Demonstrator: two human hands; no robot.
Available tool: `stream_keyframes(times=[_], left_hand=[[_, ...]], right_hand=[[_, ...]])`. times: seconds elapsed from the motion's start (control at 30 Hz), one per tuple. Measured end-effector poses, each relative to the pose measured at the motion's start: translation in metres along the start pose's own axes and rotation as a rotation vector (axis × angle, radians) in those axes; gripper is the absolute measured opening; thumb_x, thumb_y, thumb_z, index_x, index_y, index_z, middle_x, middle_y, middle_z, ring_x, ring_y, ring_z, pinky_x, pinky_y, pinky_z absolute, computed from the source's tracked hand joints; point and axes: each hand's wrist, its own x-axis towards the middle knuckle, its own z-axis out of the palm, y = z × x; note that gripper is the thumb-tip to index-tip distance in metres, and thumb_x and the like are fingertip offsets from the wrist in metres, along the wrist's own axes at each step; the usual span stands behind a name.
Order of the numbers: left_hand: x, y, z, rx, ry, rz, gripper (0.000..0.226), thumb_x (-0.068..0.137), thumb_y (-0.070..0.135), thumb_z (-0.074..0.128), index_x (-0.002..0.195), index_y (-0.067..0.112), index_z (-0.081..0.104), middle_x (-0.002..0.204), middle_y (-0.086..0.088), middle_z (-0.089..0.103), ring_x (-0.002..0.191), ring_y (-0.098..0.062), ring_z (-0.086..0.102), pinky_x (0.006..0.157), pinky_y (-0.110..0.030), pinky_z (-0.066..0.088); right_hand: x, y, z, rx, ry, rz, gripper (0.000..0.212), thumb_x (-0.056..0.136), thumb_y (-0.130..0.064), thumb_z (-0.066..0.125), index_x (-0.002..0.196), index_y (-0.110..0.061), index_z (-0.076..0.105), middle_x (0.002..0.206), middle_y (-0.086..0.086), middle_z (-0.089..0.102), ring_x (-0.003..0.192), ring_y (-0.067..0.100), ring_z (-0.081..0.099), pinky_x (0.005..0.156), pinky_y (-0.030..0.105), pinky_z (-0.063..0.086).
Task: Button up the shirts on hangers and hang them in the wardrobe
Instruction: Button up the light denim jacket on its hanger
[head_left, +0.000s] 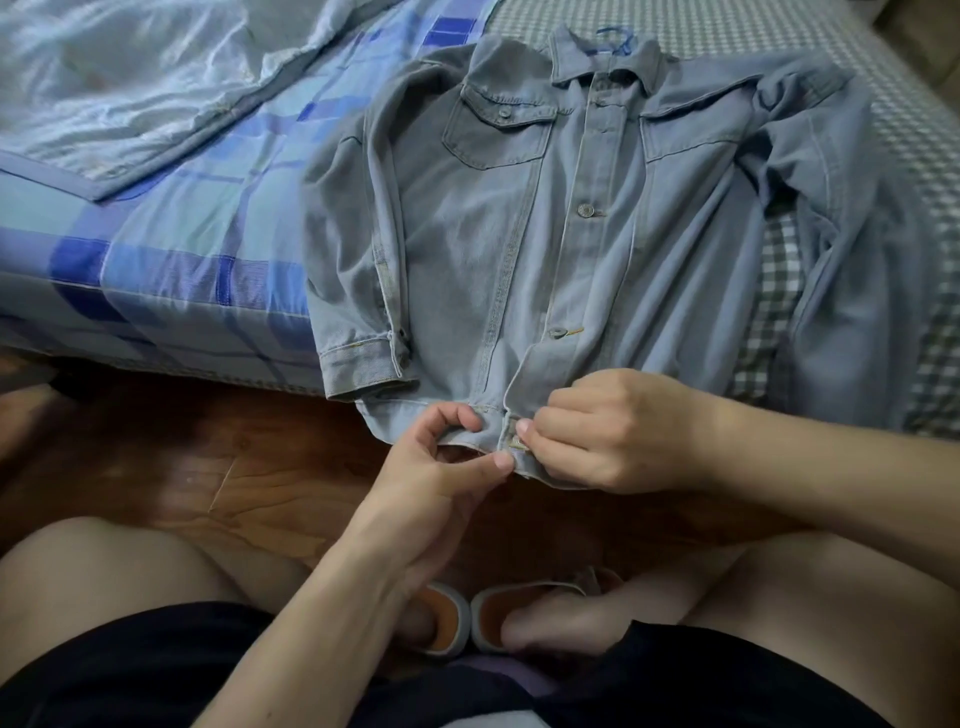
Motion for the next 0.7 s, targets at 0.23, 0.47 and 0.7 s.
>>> stream_keyframes(times=[0.23, 0.47, 0.7], left_hand=[[0.003, -0.013, -0.009, 0.21, 0.088, 0.204, 0.038, 0.068, -0.008, 0.076, 0.088, 0.018, 0.057, 0.07, -0.004, 0.06, 0.059, -0.015, 0.055, 0.064, -0.027, 0.049], [0.023, -0.034, -0.017, 0.18, 0.358, -0.207, 0.024, 0.093, -0.007, 0.062, 0.083, 0.012, 0.051, 0.069, -0.009, 0.055, 0.051, -0.014, 0.054, 0.05, -0.022, 0.047], [0.038, 0.043, 0.001, 0.934, -0.005, -0.098, 0.011, 0.101, 0.012, 0.061, 0.099, 0.001, 0.062, 0.067, -0.009, 0.068, 0.054, -0.021, 0.062, 0.051, -0.028, 0.05]], right_hand=[[0.002, -0.053, 0.007, 0.325, 0.134, 0.833, 0.018, 0.09, -0.016, 0.065, 0.072, -0.011, 0.065, 0.07, 0.001, 0.053, 0.062, 0.023, 0.053, 0.058, 0.039, 0.046], [-0.023, -0.071, 0.018, 0.465, 0.062, 0.946, 0.006, 0.091, -0.009, 0.066, 0.091, -0.013, 0.071, 0.091, -0.004, 0.06, 0.089, 0.014, 0.058, 0.082, 0.031, 0.049], [-0.043, 0.006, -0.024, 0.329, 0.178, 1.226, 0.013, 0.09, -0.004, 0.068, 0.091, -0.016, 0.075, 0.095, -0.009, 0.061, 0.087, 0.002, 0.059, 0.081, 0.009, 0.042]])
